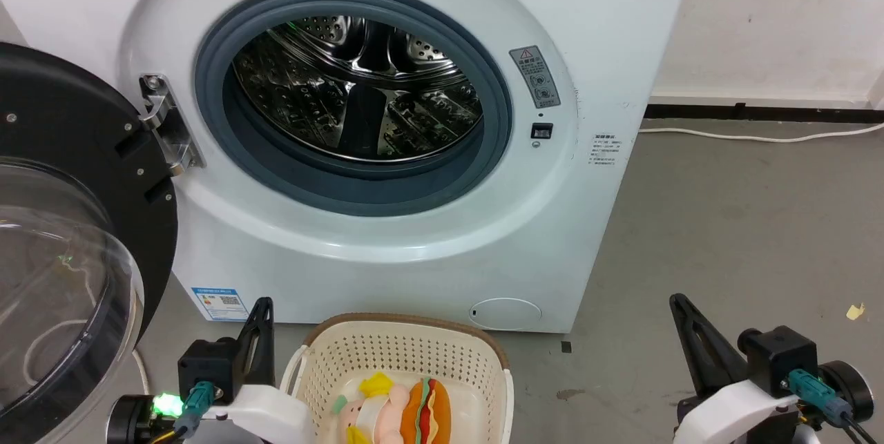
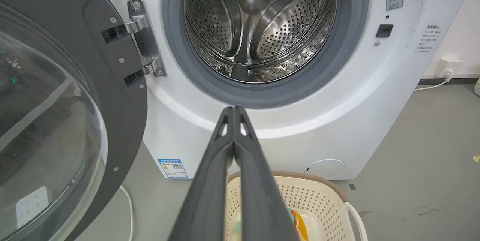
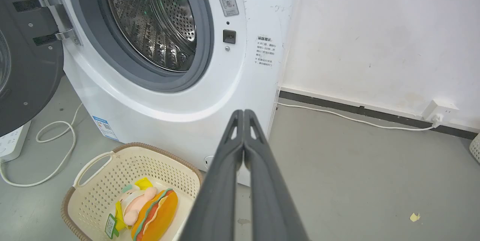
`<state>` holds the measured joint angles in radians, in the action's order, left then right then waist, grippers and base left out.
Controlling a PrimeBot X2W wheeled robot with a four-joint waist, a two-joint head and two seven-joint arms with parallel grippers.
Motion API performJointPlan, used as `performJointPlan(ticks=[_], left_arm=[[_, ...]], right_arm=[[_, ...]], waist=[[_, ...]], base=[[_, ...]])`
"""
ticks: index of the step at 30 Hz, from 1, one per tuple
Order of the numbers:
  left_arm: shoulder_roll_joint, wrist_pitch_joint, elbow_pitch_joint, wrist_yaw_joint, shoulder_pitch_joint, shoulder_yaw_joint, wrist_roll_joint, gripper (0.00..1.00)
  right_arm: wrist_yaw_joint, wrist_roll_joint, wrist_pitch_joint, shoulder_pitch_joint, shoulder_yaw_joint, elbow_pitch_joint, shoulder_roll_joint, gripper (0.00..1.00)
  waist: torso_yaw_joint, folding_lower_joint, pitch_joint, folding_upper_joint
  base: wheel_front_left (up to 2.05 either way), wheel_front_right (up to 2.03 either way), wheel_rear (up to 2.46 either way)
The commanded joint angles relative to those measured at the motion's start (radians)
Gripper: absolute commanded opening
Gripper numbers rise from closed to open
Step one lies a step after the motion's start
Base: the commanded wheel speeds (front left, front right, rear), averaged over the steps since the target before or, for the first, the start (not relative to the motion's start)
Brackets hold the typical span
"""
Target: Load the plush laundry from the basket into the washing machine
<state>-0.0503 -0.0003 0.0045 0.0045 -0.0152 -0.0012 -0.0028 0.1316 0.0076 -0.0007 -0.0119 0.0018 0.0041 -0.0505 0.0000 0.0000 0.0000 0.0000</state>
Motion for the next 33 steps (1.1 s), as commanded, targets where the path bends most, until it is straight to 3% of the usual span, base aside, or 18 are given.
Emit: performJointPlan(ticks=[1, 7, 8, 10, 11, 12, 24, 33], left_arm=[[0.0, 0.0, -0.005, -0.005, 0.015, 0.001, 0.003, 0.0], [0.0, 0.0, -0.005, -0.005, 0.015, 0.001, 0.003, 0.0], [0.0, 0.0, 0.0, 0.0, 0.0, 0.0, 0.0, 1.0], [0.0, 0.0, 0.0, 0.001, -0.001, 0.0, 0.0, 1.0], [0.0, -0.001, 0.0, 0.001, -0.001, 0.0, 0.0, 0.0], [0.0, -0.001, 0.0, 0.002, -0.001, -0.001, 0.0, 1.0], [0.0, -0.024, -0.005, 0.009, 0.004, -0.015, -0.002, 1.0], [-0.003, -0.051, 0.071, -0.001, 0.056, -0.04, -0.007, 1.0]], right_arm=[[-0.001, -0.008, 0.001, 0.012, -0.002, -0.004, 0.0, 0.0], [-0.001, -0.008, 0.001, 0.012, -0.002, -0.004, 0.0, 0.0], [0.0, 0.0, 0.0, 0.0, 0.0, 0.0, 0.0, 1.0], [0.0, 0.001, 0.0, 0.0, 0.001, 0.001, 0.0, 1.0], [0.0, 0.002, -0.001, 0.0, 0.001, 0.0, 0.0, 0.0], [0.0, 0.002, -0.001, 0.0, 0.001, 0.001, 0.0, 1.0], [0.0, 0.024, -0.024, 0.005, -0.009, -0.008, 0.0, 1.0], [0.0, 0.042, -0.051, 0.036, -0.03, -0.028, 0.0, 1.0]], waist=[[0.0, 0.0, 0.0, 0.0], [0.0, 0.0, 0.0, 0.0], [0.0, 0.0, 0.0, 0.0], [0.0, 0.0, 0.0, 0.0], [0.0, 0.0, 0.0, 0.0], [0.0, 0.0, 0.0, 0.0], [-0.006, 0.0, 0.022, 0.0], [-0.029, 0.0, 0.111, 0.0]], base=[[0.0, 0.0, 0.0], [0.0, 0.0, 0.0], [0.0, 0.0, 0.0], [0.0, 0.0, 0.0], [0.0, 0.0, 0.0], [0.0, 0.0, 0.0], [0.0, 0.0, 0.0], [0.0, 0.0, 0.0]])
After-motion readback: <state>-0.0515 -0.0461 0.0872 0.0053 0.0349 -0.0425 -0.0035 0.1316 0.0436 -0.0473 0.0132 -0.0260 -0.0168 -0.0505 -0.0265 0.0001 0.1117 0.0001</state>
